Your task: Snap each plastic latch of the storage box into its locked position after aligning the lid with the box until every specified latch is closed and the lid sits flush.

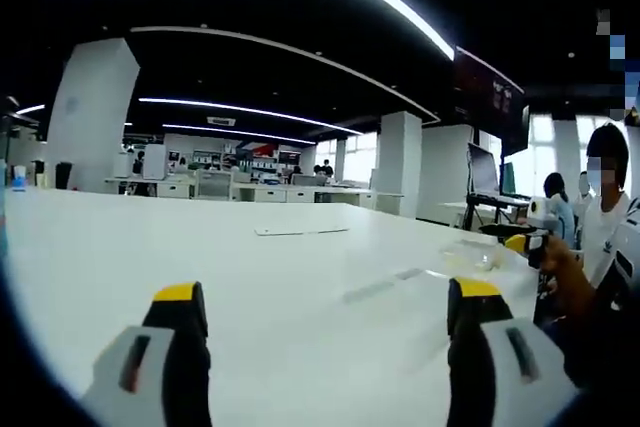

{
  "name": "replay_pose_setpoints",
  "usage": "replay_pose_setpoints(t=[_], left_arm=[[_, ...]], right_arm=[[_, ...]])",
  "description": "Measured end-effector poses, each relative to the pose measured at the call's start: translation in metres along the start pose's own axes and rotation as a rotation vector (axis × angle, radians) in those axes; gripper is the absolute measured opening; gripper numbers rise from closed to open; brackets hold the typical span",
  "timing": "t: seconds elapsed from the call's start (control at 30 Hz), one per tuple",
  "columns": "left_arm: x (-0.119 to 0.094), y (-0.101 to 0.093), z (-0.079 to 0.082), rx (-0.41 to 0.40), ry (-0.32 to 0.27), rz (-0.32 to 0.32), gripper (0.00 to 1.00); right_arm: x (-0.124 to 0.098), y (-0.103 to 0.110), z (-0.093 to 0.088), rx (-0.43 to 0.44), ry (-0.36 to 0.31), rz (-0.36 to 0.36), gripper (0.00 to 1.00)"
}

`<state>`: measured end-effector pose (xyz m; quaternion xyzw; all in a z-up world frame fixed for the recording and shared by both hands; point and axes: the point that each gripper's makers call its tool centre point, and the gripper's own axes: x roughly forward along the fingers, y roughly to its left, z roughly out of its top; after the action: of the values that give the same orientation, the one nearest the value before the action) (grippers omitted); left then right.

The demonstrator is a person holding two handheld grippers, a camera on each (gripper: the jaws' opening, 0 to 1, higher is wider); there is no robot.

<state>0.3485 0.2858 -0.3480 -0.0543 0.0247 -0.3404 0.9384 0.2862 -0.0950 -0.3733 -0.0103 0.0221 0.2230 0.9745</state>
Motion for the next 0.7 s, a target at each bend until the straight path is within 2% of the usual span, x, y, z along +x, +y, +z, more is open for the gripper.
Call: replay_pose_setpoints(t=[0.17, 0.7], left_arm=[[-0.001, 0.0022, 0.0053, 0.0, -0.019, 0.01, 0.97], [0.0045, -0.0041, 0.0019, 0.017, 0.004, -0.008, 0.96]], right_arm=[[0.0009, 0.0024, 0.0002, -0.007, 0.005, 0.009, 0.98], [-0.0012, 0.0093, 0.0004, -0.02, 0.021, 0.043, 0.95]])
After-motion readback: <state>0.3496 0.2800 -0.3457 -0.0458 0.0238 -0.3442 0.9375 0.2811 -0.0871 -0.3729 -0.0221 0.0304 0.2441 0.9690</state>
